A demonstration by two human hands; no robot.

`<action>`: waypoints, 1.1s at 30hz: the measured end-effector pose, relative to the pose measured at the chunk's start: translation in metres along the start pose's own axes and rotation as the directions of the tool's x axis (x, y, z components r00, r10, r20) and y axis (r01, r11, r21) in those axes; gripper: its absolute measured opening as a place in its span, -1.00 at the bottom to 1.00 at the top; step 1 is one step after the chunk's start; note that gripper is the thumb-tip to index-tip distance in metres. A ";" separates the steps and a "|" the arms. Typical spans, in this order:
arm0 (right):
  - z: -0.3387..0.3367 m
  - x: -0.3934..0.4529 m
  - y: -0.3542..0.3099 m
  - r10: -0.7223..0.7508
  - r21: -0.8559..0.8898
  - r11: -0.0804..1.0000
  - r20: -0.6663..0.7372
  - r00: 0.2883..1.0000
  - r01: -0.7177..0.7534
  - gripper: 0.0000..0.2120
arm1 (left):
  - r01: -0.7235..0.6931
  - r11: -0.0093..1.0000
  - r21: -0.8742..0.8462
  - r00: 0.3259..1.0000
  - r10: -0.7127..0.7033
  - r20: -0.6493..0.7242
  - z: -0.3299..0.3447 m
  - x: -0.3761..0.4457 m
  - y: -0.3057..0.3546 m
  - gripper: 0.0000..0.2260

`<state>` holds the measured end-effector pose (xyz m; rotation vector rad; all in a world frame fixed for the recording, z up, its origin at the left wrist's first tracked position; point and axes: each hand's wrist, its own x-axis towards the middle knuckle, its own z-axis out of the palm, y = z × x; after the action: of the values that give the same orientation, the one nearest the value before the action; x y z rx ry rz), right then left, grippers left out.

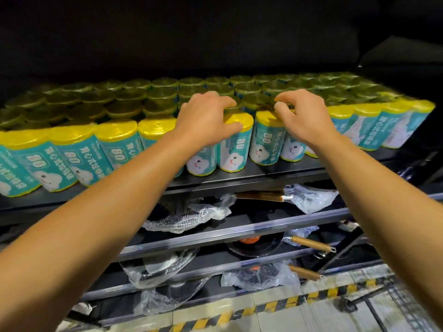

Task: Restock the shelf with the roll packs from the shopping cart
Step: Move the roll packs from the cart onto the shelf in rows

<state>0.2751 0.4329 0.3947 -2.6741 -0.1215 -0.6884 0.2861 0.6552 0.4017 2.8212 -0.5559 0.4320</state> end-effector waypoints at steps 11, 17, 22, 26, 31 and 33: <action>-0.001 0.018 0.042 -0.183 -0.028 0.978 0.373 0.910 0.209 -0.41 | 0.083 0.992 0.092 0.994 -0.090 0.069 0.019 0.004 0.021 -0.38; -0.001 0.029 0.057 -0.288 0.006 0.948 0.447 0.847 0.319 -0.41 | 0.148 0.986 0.082 0.987 -0.153 0.058 0.018 0.010 0.038 -0.35; -0.015 0.029 0.078 -0.265 0.041 0.964 0.275 0.924 0.264 -0.45 | 0.070 0.997 0.040 0.997 -0.072 0.033 0.025 0.024 0.067 -0.27; -0.021 0.029 0.098 -0.155 -0.055 0.984 0.195 0.969 0.169 -0.44 | 0.081 0.983 0.164 0.986 -0.103 0.130 0.038 0.038 0.088 -0.23; -0.011 0.019 0.110 -0.191 -0.209 0.946 0.260 0.947 0.248 -0.32 | 0.155 0.968 0.197 0.984 -0.169 0.058 0.043 0.037 0.088 -0.30; -0.006 0.014 0.114 -0.226 -0.233 0.931 0.236 0.945 0.281 -0.31 | 0.171 0.964 0.202 0.982 -0.184 0.047 0.044 0.036 0.090 -0.29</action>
<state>0.3045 0.3246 0.3685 -3.0176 -0.4726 -0.5300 0.2921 0.5497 0.3877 3.0509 -0.2806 0.3798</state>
